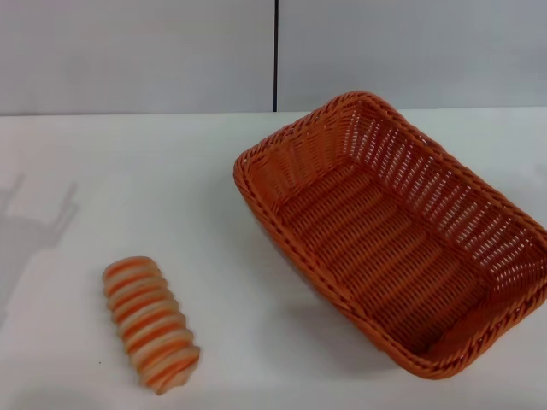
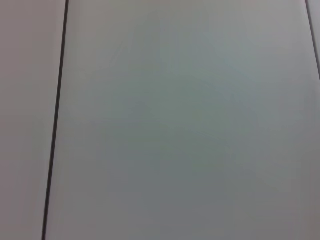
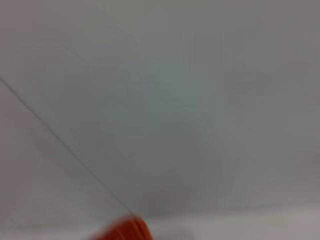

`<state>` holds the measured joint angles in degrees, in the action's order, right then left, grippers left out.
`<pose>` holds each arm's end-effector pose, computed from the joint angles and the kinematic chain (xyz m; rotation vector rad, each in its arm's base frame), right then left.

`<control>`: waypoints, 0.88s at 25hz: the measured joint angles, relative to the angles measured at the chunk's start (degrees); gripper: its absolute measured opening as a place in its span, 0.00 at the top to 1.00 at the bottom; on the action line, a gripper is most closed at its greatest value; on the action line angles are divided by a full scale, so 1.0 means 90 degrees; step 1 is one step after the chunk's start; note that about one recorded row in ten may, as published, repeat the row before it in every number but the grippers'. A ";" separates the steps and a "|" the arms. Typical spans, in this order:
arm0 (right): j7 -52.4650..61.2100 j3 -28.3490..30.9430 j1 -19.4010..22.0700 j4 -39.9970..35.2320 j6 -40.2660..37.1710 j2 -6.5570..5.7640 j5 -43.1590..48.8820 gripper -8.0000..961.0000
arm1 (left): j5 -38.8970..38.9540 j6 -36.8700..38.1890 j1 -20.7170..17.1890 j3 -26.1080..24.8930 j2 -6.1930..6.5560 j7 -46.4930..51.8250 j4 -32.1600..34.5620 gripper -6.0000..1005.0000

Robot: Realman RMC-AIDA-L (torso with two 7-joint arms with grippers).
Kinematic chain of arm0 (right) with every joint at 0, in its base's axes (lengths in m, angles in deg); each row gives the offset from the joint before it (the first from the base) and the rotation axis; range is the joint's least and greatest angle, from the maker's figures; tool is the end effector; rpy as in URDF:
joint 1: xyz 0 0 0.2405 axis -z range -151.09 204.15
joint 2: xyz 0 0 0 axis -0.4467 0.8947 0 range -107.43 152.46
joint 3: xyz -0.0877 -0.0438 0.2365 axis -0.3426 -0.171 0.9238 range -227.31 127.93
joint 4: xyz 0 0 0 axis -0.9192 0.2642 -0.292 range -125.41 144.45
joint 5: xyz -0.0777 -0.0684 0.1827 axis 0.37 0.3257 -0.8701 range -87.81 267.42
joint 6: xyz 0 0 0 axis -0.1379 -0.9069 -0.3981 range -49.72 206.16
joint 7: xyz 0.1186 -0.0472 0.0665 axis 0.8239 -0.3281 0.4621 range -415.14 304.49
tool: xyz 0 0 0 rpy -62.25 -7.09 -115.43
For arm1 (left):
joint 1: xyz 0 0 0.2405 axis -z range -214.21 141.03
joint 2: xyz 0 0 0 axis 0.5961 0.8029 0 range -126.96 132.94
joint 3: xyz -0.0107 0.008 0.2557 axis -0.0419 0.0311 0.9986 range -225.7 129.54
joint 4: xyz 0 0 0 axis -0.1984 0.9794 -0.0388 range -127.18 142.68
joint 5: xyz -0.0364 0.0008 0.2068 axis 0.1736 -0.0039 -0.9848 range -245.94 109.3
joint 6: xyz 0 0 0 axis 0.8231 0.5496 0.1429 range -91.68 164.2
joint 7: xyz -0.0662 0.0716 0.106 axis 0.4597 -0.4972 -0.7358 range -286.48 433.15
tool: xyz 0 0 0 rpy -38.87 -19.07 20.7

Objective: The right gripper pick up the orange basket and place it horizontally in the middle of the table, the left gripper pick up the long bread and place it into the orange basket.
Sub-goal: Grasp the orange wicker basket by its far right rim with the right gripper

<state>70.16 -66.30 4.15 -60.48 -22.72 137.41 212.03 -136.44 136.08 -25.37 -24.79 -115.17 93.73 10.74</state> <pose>0.3081 0.2959 0.1724 -2.0984 1.3106 0.6969 -0.3533 0.2186 0.0383 -1.5509 -0.3273 -0.9337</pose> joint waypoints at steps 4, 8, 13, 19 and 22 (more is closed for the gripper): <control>0.0469 -0.0471 -0.0819 0.0102 -0.0313 -0.0337 0.1581 0.16 | 0.0000 -0.0013 0.0037 -0.0001 0.0008 0.0000 0.0079 0.20; 0.0449 -0.0637 -0.1325 0.0666 -0.0574 -0.0576 0.1911 0.16 | 0.0001 0.0012 0.0057 0.0002 0.0007 0.0000 0.0133 0.20; 0.0502 -0.1337 -0.2046 0.2025 -0.0217 -0.0927 0.2625 0.16 | 0.0001 0.0082 0.0064 0.0046 0.0002 0.0000 0.0153 0.20; 0.0706 -0.2161 -0.2325 0.2667 0.0475 -0.0944 0.2775 0.16 | 0.0001 0.0222 -0.0012 0.0075 0.0007 -0.0040 0.0166 0.20; 0.0663 -0.2340 -0.2447 0.2909 0.0667 -0.0881 0.2736 0.16 | 0.0001 0.0285 -0.0050 0.0074 0.0013 -0.0031 0.0184 0.20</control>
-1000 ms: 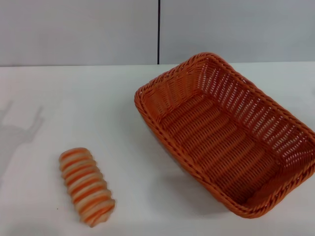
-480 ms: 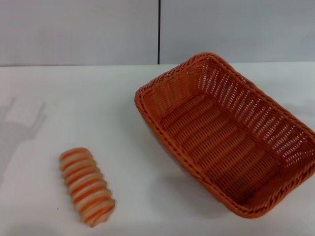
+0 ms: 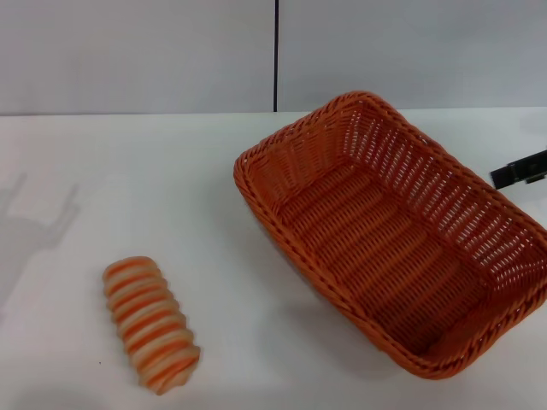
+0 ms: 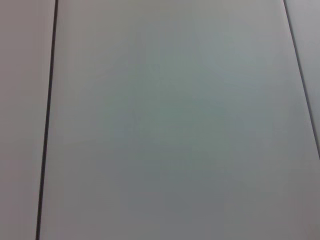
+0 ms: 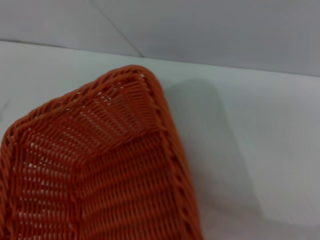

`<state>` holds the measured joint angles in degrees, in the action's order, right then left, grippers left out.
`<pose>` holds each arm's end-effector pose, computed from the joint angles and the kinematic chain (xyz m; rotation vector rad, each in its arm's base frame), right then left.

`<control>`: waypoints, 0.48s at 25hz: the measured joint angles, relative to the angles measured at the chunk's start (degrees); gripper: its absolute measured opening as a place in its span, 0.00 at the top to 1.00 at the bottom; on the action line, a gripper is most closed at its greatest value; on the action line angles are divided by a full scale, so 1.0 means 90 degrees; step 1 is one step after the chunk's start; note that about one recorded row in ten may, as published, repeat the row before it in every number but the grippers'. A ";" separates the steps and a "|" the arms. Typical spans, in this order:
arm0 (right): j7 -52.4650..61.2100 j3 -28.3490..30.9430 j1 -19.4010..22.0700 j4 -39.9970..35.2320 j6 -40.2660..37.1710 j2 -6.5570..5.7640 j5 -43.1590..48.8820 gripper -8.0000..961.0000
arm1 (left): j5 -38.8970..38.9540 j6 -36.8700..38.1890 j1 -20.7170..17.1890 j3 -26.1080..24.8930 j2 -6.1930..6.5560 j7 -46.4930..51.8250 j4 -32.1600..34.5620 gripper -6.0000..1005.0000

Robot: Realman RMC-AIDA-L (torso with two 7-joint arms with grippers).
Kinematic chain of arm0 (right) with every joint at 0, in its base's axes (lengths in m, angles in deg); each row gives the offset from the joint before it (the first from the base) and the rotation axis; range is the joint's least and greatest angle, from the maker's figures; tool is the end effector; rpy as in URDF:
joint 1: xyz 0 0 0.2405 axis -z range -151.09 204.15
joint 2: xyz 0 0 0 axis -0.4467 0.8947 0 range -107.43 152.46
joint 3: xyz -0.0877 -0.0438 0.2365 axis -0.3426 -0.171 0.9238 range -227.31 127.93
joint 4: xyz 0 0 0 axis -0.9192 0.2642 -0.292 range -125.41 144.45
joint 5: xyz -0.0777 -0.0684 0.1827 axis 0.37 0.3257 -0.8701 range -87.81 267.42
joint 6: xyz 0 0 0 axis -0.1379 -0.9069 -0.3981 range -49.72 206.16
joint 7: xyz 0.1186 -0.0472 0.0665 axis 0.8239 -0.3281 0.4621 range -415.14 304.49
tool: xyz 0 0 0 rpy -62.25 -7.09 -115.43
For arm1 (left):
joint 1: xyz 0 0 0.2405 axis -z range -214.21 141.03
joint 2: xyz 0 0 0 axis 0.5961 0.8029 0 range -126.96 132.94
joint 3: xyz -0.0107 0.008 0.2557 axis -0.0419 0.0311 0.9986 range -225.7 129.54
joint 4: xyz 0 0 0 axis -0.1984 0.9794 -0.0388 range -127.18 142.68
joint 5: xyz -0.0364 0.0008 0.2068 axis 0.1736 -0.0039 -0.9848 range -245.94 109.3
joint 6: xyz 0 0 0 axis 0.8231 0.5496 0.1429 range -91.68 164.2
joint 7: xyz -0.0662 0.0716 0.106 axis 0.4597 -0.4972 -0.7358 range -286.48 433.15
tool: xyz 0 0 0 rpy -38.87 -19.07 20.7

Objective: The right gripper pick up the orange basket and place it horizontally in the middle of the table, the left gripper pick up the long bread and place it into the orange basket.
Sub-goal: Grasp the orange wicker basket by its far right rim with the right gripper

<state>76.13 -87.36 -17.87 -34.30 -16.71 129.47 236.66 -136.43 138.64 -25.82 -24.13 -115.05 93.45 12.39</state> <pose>0.2626 0.3870 0.0922 -2.4884 1.4824 -0.0531 -0.3494 0.2155 0.0453 -1.5574 -0.2604 -0.9487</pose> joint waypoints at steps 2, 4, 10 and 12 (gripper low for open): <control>-0.0068 -0.0022 -0.0074 0.0113 0.0078 0.0065 -0.0025 0.16 | 0.0000 0.0002 -0.0003 -0.0007 0.0001 0.0005 0.0001 0.20; -0.0107 -0.0034 -0.0102 0.0132 0.0104 0.0122 -0.0031 0.16 | 0.0000 0.0003 0.0013 -0.0018 0.0001 0.0014 0.0002 0.20; -0.0179 -0.0126 -0.0179 0.0152 0.0333 0.0373 -0.0016 0.17 | 0.0000 0.0058 0.0055 0.0003 -0.0014 0.0017 -0.0006 0.20; -0.0177 -0.0171 -0.0136 0.0170 0.0520 0.0424 0.0017 0.17 | 0.0000 0.0061 0.0044 0.0004 -0.0014 0.0018 -0.0009 0.20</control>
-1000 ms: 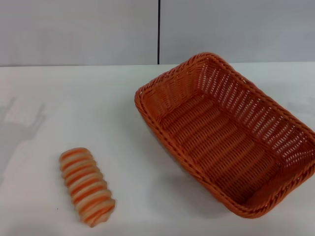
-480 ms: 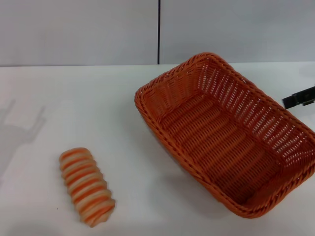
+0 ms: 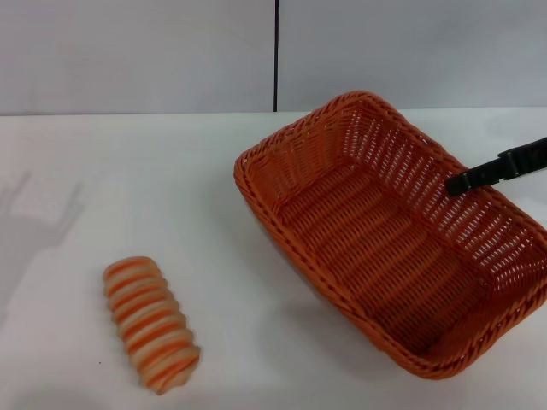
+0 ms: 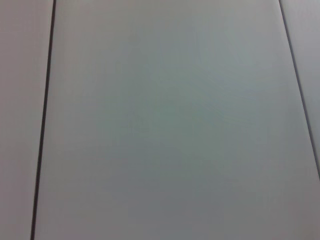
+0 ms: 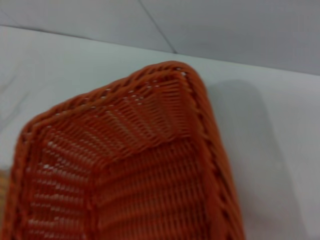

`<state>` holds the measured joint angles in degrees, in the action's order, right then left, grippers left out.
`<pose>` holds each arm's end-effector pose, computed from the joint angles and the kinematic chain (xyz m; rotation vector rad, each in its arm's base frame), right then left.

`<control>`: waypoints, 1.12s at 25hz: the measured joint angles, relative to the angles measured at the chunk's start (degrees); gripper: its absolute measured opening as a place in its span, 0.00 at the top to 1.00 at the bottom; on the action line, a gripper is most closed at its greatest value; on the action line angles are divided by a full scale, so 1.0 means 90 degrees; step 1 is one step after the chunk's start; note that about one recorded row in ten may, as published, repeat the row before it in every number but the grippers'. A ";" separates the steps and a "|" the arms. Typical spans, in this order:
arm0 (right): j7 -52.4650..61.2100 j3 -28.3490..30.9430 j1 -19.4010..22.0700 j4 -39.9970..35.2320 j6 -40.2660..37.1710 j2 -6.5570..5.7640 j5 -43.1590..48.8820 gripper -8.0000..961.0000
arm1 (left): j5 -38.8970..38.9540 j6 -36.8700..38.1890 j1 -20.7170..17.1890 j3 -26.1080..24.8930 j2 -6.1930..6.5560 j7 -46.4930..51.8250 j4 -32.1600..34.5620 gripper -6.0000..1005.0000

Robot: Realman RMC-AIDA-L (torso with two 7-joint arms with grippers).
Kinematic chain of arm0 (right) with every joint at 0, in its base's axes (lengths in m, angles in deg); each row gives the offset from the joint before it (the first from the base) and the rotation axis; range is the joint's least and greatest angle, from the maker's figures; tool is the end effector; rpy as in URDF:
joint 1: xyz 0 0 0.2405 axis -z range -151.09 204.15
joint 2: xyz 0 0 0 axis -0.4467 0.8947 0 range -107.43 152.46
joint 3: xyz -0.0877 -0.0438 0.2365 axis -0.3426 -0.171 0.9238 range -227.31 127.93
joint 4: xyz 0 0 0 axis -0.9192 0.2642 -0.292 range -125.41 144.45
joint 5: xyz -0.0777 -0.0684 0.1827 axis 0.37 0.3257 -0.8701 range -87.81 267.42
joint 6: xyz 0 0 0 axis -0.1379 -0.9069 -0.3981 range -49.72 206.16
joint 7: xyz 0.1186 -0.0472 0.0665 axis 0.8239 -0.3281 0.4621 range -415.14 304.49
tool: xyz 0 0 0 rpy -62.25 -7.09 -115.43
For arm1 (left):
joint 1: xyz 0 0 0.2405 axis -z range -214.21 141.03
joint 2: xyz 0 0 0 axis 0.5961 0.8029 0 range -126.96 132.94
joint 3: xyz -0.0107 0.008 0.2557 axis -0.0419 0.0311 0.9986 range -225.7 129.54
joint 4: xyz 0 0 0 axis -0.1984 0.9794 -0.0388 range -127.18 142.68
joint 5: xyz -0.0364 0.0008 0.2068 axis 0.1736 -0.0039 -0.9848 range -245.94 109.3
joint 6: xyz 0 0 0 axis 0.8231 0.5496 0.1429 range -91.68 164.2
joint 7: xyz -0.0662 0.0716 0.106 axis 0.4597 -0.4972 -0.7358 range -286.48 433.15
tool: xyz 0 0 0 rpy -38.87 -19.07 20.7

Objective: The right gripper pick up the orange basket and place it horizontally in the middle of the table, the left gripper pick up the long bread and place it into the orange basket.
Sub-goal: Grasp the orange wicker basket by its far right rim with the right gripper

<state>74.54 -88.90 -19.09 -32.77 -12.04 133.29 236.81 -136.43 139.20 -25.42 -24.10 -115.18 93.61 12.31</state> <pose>0.2527 0.3917 0.0570 -2.5334 1.4292 -0.0482 -0.3463 0.2172 0.0447 -1.5573 -0.2526 -0.9666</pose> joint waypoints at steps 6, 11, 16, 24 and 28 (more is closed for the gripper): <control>-0.0177 -0.0040 0.0114 0.0036 0.0338 0.0148 -0.0010 0.17 | 0.0000 0.0010 -0.0052 0.0001 0.0007 0.0003 0.0001 0.20; -0.0263 -0.0037 0.0103 0.0008 0.0412 0.0241 -0.0018 0.17 | 0.0000 0.0038 -0.0089 -0.0010 0.0011 0.0004 0.0011 0.20; -0.0308 -0.0037 0.0076 0.0003 0.0551 0.0274 -0.0025 0.17 | 0.0000 0.0039 -0.0110 -0.0019 0.0015 -0.0011 0.0011 0.20; -0.0345 -0.0038 0.0094 0.0042 0.0691 0.0328 -0.0048 0.25 | 0.0002 0.0051 -0.0142 -0.0041 0.0015 -0.0010 0.0011 0.20; -0.0424 -0.0052 0.0097 0.0068 0.0800 0.0410 -0.0139 0.30 | 0.0001 0.0015 -0.0090 -0.0012 0.0015 -0.0037 0.0010 0.20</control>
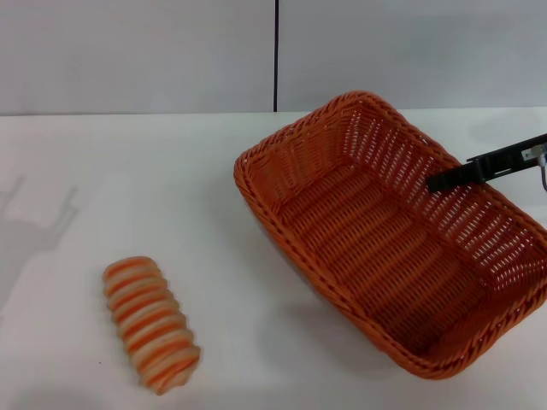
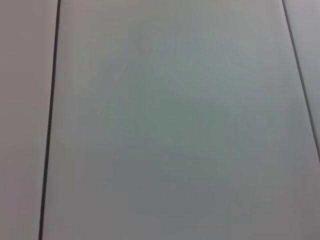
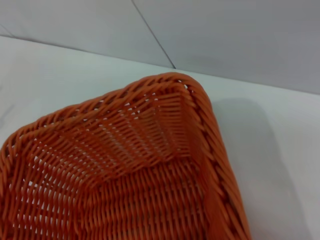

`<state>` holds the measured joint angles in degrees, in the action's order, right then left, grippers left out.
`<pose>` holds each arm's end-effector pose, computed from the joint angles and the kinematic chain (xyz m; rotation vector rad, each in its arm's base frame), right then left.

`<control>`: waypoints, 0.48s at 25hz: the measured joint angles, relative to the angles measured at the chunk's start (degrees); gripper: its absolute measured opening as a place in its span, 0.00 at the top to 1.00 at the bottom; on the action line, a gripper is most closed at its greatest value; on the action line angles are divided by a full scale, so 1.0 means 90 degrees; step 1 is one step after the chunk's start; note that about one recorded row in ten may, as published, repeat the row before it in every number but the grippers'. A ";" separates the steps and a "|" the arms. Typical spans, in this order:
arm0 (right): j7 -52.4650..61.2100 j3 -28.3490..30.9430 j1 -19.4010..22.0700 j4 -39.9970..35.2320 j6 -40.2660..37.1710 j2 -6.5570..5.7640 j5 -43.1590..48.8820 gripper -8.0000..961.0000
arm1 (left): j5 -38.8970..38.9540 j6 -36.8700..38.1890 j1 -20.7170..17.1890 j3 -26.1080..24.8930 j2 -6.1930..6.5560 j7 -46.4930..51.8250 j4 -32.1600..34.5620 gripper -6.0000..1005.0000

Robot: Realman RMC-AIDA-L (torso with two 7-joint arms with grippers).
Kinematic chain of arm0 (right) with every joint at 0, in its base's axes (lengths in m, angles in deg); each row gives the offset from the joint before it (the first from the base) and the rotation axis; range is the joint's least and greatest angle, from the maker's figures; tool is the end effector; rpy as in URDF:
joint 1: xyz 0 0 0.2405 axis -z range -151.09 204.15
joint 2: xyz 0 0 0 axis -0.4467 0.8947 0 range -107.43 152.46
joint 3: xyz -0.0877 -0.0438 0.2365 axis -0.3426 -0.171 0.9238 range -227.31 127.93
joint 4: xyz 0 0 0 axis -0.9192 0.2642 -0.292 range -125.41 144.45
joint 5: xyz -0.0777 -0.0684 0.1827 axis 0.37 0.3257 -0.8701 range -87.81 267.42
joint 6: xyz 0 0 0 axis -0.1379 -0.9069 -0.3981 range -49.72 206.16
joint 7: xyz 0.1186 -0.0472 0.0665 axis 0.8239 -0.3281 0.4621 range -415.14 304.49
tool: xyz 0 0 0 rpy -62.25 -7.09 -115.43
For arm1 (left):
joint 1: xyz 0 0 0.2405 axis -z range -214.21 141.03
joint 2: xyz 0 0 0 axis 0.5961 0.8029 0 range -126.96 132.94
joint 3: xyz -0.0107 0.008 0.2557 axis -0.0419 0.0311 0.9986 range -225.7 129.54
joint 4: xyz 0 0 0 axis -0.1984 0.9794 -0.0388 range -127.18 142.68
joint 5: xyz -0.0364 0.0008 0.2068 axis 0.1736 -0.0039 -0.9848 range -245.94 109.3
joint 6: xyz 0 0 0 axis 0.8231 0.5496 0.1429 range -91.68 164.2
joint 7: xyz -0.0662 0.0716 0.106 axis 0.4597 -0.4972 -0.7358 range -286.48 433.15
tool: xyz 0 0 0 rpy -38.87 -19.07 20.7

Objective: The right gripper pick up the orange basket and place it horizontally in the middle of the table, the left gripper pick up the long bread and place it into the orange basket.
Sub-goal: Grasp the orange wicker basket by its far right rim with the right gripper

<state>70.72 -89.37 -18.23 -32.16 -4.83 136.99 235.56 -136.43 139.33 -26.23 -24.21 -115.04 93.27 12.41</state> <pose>0.2532 0.3949 0.0289 -2.5285 1.3402 0.0119 -0.3497 0.2124 0.0463 -1.5522 -0.2530 -0.9496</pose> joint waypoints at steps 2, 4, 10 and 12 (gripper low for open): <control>-0.0005 -0.0040 0.0001 0.0000 0.0025 0.0006 -0.0007 0.39 | 0.0000 -0.0001 0.0002 0.0001 0.0000 0.0000 0.0000 0.20; -0.0017 -0.0059 0.0005 0.0000 0.0031 0.0008 -0.0011 0.48 | -0.0001 -0.0009 0.0008 0.0008 0.0000 -0.0001 0.0000 0.20; -0.0136 -0.0072 0.0003 0.0063 0.0045 0.0005 -0.0026 0.80 | -0.0001 -0.0079 -0.0008 0.0019 0.0000 -0.0002 0.0008 0.20; -0.0138 -0.0074 0.0004 0.0049 0.0044 0.0005 -0.0025 0.81 | -0.0008 -0.0153 -0.0003 0.0063 0.0000 -0.0002 0.0027 0.20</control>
<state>69.48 -90.04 -18.19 -31.73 -4.44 137.03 235.33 -136.50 137.95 -26.26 -23.64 -115.04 93.26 12.65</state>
